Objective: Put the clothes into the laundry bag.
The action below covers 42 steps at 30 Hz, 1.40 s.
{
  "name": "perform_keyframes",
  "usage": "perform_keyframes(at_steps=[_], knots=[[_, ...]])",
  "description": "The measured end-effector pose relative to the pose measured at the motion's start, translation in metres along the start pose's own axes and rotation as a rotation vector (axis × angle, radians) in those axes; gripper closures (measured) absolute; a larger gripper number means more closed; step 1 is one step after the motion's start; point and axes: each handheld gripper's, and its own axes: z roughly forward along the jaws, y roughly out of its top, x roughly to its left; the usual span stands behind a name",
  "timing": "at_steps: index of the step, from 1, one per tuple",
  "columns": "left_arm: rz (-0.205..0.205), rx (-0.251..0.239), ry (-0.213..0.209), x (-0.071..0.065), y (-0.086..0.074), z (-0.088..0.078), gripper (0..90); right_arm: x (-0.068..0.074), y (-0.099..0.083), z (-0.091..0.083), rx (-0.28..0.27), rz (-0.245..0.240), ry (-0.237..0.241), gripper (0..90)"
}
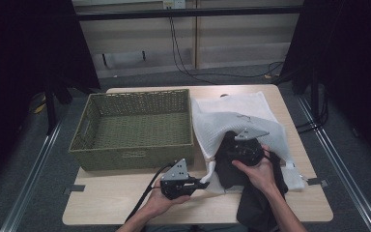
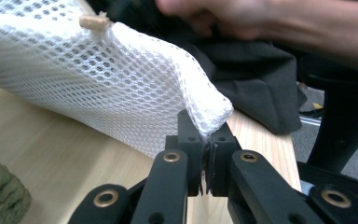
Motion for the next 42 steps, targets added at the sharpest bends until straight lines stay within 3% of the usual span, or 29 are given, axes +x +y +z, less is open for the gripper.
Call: perform_keyframes(at_steps=[1, 4, 10, 11, 14, 17, 21, 28, 32, 36, 39, 42], knots=[[0.014, 0.012, 0.002, 0.0, -0.002, 0.0, 87.3, -0.008, 0.007, 0.001, -0.021, 0.025, -0.018, 58.2], [-0.005, 0.021, 0.005, 0.004, -0.005, -0.001, 87.1, -0.012, 0.012, 0.002, -0.05, 0.022, -0.026, 58.5], [-0.007, 0.046, 0.006, 0.009, -0.011, -0.008, 87.1, -0.024, 0.017, 0.004, -0.111, 0.063, -0.042, 58.7], [-0.019, 0.053, 0.014, 0.012, -0.014, -0.01, 87.1, -0.032, 0.017, 0.008, -0.12, 0.098, -0.053, 57.7], [-0.029, 0.061, 0.019, 0.015, -0.016, -0.01, 86.5, -0.025, 0.017, 0.017, -0.084, 0.055, -0.04, 51.4], [-0.057, 0.057, 0.021, 0.018, -0.02, -0.01, 84.9, -0.019, 0.017, 0.016, -0.084, 0.033, -0.008, 42.2], [-0.082, 0.032, 0.027, 0.019, -0.022, -0.013, 81.5, -0.015, 0.015, 0.001, -0.103, 0.011, 0.037, 32.6], [-0.074, 0.01, 0.044, 0.015, -0.018, -0.02, 73.0, -0.007, 0.006, -0.033, -0.13, -0.007, 0.061, 24.2], [-0.081, -0.033, 0.054, 0.014, -0.013, -0.031, 68.3, -0.008, -0.002, -0.05, -0.151, 0.003, 0.071, 23.9], [-0.081, -0.076, 0.094, 0.013, -0.004, -0.044, 66.2, -0.008, -0.018, -0.072, -0.167, 0.003, 0.078, 25.3], [-0.063, -0.09, 0.096, 0.01, 0.003, -0.046, 66.7, -0.008, -0.021, -0.081, -0.177, 0.003, 0.073, 27.1], [-0.049, -0.106, 0.072, 0.005, 0.009, -0.04, 71.6, -0.01, -0.026, -0.096, -0.201, 0.013, 0.069, 27.4]])
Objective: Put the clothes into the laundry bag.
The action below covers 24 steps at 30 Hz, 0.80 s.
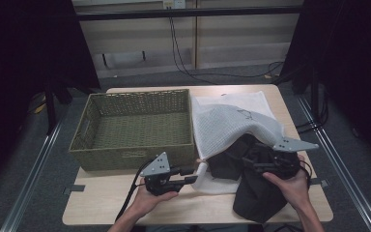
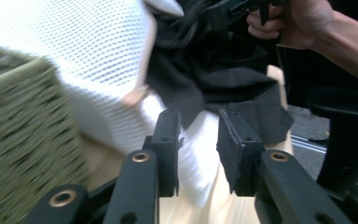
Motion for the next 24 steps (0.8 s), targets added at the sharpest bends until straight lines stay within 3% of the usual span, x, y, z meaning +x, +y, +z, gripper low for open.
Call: perform_keyframes(at_steps=[1, 5, 6, 9, 12, 15, 17, 19, 21, 24], knots=[[0.023, 0.017, -0.035, -0.005, 0.003, 0.007, 73.2, -0.001, -0.002, -0.009, -0.007, 0.008, -0.004, 27.9], [0.043, 0.031, -0.085, -0.014, 0.007, 0.026, 73.7, -0.003, -0.009, -0.025, -0.015, 0.012, -0.034, 27.9], [0.043, 0.031, -0.085, -0.014, 0.007, 0.026, 73.6, -0.004, -0.012, -0.027, -0.013, 0.013, -0.037, 27.9], [0.035, 0.07, -0.127, -0.021, 0.007, 0.055, 73.2, -0.007, -0.023, -0.031, 0.017, 0.026, -0.054, 27.8], [0.035, 0.097, -0.142, -0.024, 0.005, 0.068, 73.2, -0.008, -0.032, -0.034, 0.039, 0.033, -0.05, 27.3], [0.043, 0.147, -0.165, -0.028, 0.002, 0.093, 73.1, -0.007, -0.046, -0.035, 0.064, 0.041, -0.034, 17.7], [0.065, 0.162, -0.154, -0.028, 0.001, 0.099, 72.0, -0.007, -0.05, -0.033, 0.077, 0.047, -0.028, 14.0], [0.037, 0.172, -0.166, -0.026, -0.002, 0.11, 69.8, -0.006, -0.063, -0.024, 0.122, 0.057, 0.0, 8.6], [0.078, 0.22, -0.134, -0.026, -0.007, 0.117, 68.4, -0.006, -0.066, -0.022, 0.13, 0.056, 0.005, 6.9], [0.072, 0.264, -0.116, -0.023, -0.012, 0.124, 61.7, -0.004, -0.073, -0.011, 0.16, 0.062, 0.028, 5.9]])
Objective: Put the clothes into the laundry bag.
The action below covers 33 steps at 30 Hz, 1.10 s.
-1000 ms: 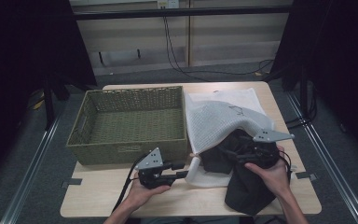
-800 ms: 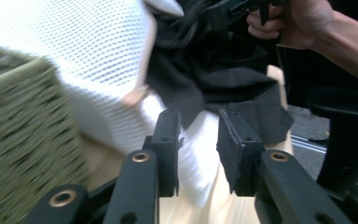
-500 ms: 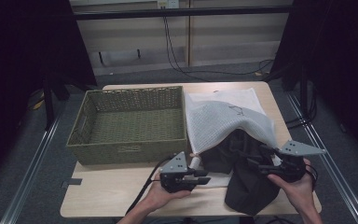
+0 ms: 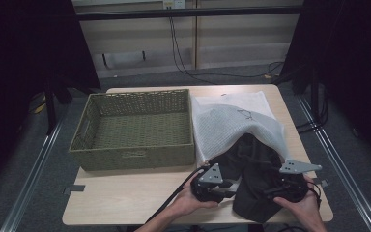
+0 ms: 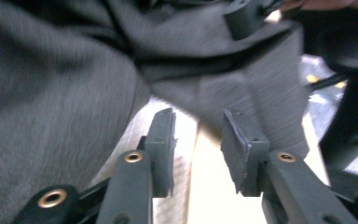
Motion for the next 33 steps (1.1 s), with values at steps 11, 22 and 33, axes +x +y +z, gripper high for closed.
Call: perform_keyframes(at_steps=[11, 22, 33], knots=[[0.037, 0.116, 0.07, 0.005, 0.003, 0.007, 52.8, 0.008, -0.006, 0.028, 0.107, -0.073, -0.084, 48.5], [0.019, 0.127, 0.153, 0.011, 0.008, 0.009, 87.4, 0.001, 0.017, 0.032, 0.027, -0.047, 0.014, 84.3], [0.014, 0.075, 0.068, 0.009, 0.003, -0.001, 89.6, -0.004, 0.065, 0.06, -0.041, -0.063, 0.071, 84.0]])
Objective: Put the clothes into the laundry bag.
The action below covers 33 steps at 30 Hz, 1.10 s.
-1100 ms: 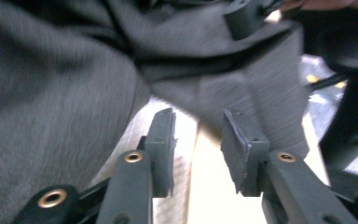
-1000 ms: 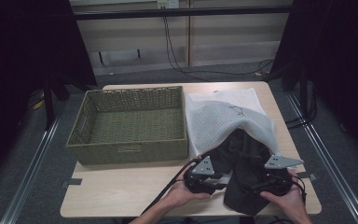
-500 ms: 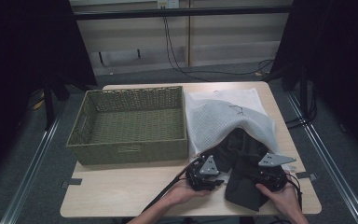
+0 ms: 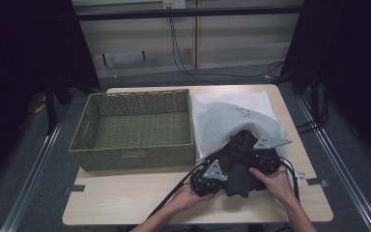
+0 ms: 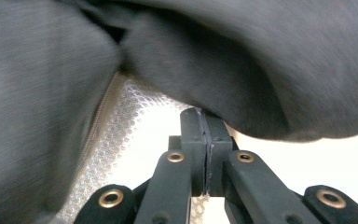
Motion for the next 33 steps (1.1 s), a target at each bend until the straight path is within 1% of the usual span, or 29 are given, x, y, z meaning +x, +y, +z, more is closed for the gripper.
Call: perform_keyframes(at_steps=[2, 3, 4, 5, 6, 7, 8, 9, 10, 11, 12, 13, 14, 15, 17, 18, 19, 20, 21, 22, 23, 25, 26, 28, 29, 30, 31, 32, 33], knots=[[-0.002, -0.012, -0.011, -0.001, 0.001, -0.002, 89.6, -0.003, 0.006, 0.005, -0.014, 0.008, 0.002, 84.0], [-0.002, -0.012, -0.011, -0.001, 0.001, -0.002, 89.7, -0.003, 0.006, 0.005, -0.014, 0.008, 0.002, 84.0], [-0.004, -0.032, -0.05, -0.001, 0.001, -0.004, 90.0, -0.006, 0.01, 0.015, 0.001, 0.006, 0.005, 84.0], [-0.007, -0.054, -0.114, -0.002, 0.001, -0.005, 90.0, -0.007, 0.01, 0.019, 0.005, 0.009, 0.0, 84.1], [-0.007, -0.054, -0.114, -0.002, 0.001, -0.005, 90.0, -0.007, 0.01, 0.019, 0.005, 0.009, 0.0, 84.1], [0.05, -0.015, -0.019, -0.01, 0.003, -0.005, 90.0, -0.012, 0.011, 0.028, 0.007, 0.023, 0.001, 84.0], [0.049, 0.005, -0.003, -0.009, 0.003, -0.004, 90.0, -0.013, 0.011, 0.029, 0.002, 0.029, -0.001, 83.9], [0.049, 0.005, -0.003, -0.009, 0.003, -0.004, 90.0, -0.013, 0.011, 0.029, 0.002, 0.029, -0.001, 83.9], [0.023, 0.001, -0.015, -0.004, 0.002, -0.004, 90.0, -0.015, 0.012, 0.031, -0.006, 0.034, -0.006, 83.6], [0.006, -0.022, -0.031, 0.0, 0.002, -0.006, 90.0, -0.017, 0.014, 0.032, -0.006, 0.037, -0.007, 83.3], [-0.009, -0.052, -0.034, 0.002, 0.0, -0.011, 89.9, -0.017, 0.016, 0.029, -0.012, 0.037, -0.006, 83.1], [0.002, -0.054, -0.04, 0.004, 0.0, -0.014, 89.8, -0.018, 0.017, 0.027, -0.014, 0.04, -0.004, 83.1], [-0.003, -0.06, -0.041, 0.006, -0.001, -0.015, 89.8, -0.018, 0.018, 0.025, -0.022, 0.039, -0.003, 82.9], [-0.003, -0.05, -0.034, 0.007, 0.0, -0.017, 89.8, -0.018, 0.02, 0.022, -0.026, 0.04, -0.003, 82.9], [-0.005, -0.055, -0.032, 0.007, 0.0, -0.018, 88.9, -0.017, 0.022, 0.018, -0.03, 0.036, -0.007, 82.1], [-0.012, -0.067, -0.031, 0.007, 0.0, -0.017, 88.9, -0.017, 0.022, 0.018, -0.03, 0.036, -0.007, 82.1], [-0.006, -0.061, -0.03, 0.006, 0.0, -0.016, 87.2, -0.016, 0.022, 0.017, -0.027, 0.029, -0.007, 81.9], [0.001, -0.067, -0.029, 0.006, -0.001, -0.016, 85.4, -0.015, 0.021, 0.017, -0.025, 0.027, -0.008, 81.9], [0.001, -0.067, -0.029, 0.006, -0.001, -0.016, 80.0, -0.015, 0.021, 0.017, -0.025, 0.027, -0.008, 81.9], [0.019, -0.072, -0.033, 0.006, -0.001, -0.015, 75.3, -0.015, 0.02, 0.015, -0.031, 0.029, -0.003, 81.9], [0.018, -0.081, -0.025, 0.004, 0.0, -0.014, 72.0, -0.015, 0.019, 0.014, -0.031, 0.031, -0.003, 81.9], [0.037, -0.066, -0.022, 0.003, 0.004, -0.011, 65.5, -0.016, 0.019, 0.013, -0.036, 0.034, 0.002, 81.9], [0.053, -0.057, -0.007, 0.002, 0.005, -0.009, 61.8, -0.016, 0.019, 0.012, -0.037, 0.03, 0.0, 81.9], [0.056, -0.032, -0.002, 0.005, 0.008, -0.004, 56.9, -0.015, 0.019, 0.011, -0.038, 0.03, 0.0, 81.9], [0.058, -0.016, 0.007, 0.006, 0.009, -0.002, 53.8, -0.015, 0.019, 0.01, -0.039, 0.03, 0.001, 81.8], [0.073, 0.011, -0.004, 0.009, 0.01, 0.0, 52.3, -0.015, 0.019, 0.009, -0.039, 0.028, -0.001, 81.8], [0.073, 0.014, 0.005, 0.01, 0.01, 0.003, 50.3, -0.015, 0.018, 0.009, -0.04, 0.028, 0.001, 81.7], [0.073, 0.014, 0.005, 0.01, 0.01, 0.003, 48.2, -0.015, 0.018, 0.009, -0.04, 0.028, 0.001, 81.7], [0.083, 0.072, 0.036, 0.01, 0.011, 0.007, 48.2, -0.014, 0.018, 0.009, -0.042, 0.029, 0.001, 81.7]])
